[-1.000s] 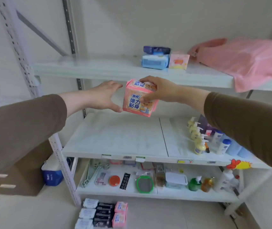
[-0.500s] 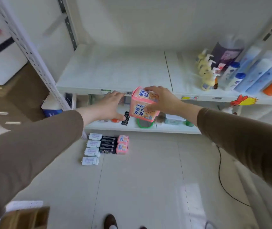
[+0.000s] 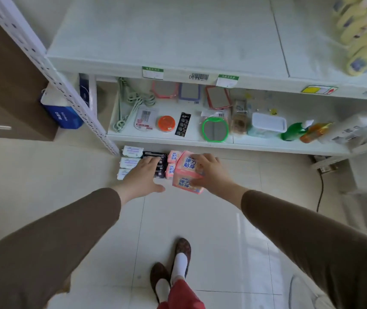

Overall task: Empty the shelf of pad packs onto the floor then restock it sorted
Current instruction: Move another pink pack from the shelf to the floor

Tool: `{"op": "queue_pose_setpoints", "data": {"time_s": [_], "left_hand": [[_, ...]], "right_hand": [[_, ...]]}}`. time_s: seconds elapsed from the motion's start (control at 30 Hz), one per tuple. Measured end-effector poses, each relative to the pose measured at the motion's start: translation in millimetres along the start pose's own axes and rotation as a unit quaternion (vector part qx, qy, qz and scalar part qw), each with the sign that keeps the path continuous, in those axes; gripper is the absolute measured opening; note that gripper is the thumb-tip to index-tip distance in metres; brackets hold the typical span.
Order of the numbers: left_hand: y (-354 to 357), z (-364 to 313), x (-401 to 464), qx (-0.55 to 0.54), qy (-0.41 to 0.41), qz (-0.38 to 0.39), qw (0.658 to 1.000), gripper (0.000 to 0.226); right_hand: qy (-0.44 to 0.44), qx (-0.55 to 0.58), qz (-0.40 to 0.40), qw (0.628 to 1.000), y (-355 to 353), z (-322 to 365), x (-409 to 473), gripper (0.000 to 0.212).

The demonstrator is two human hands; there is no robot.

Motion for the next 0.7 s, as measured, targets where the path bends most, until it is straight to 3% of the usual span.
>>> {"op": "queue_pose_setpoints", "data": {"time_s": [0.2,0.7], "left_hand": [[82.1,58.5,48.0,-0.004,-0.041,0.022,0.999,0.105],[272.1,194.1,162.5,-0.017,-0.049,0.025,0.998,0.095]], "right_hand": [[0.005,-0.013,0.032,0.999,102.3,-48.9,43.0,0.078],[0.057,-0.027,0.059,0.996,342.8,-151.0,136.2,0.085]]}}
Point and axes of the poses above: each hand's wrist, its own x-axis towards the middle knuckle, its own y-axis out of the palm, z = x × y, the point moved 6 cm from there along x, towards the middle knuckle, and after that the axes turned 7 degrees about -z, right-handed, at the moved point
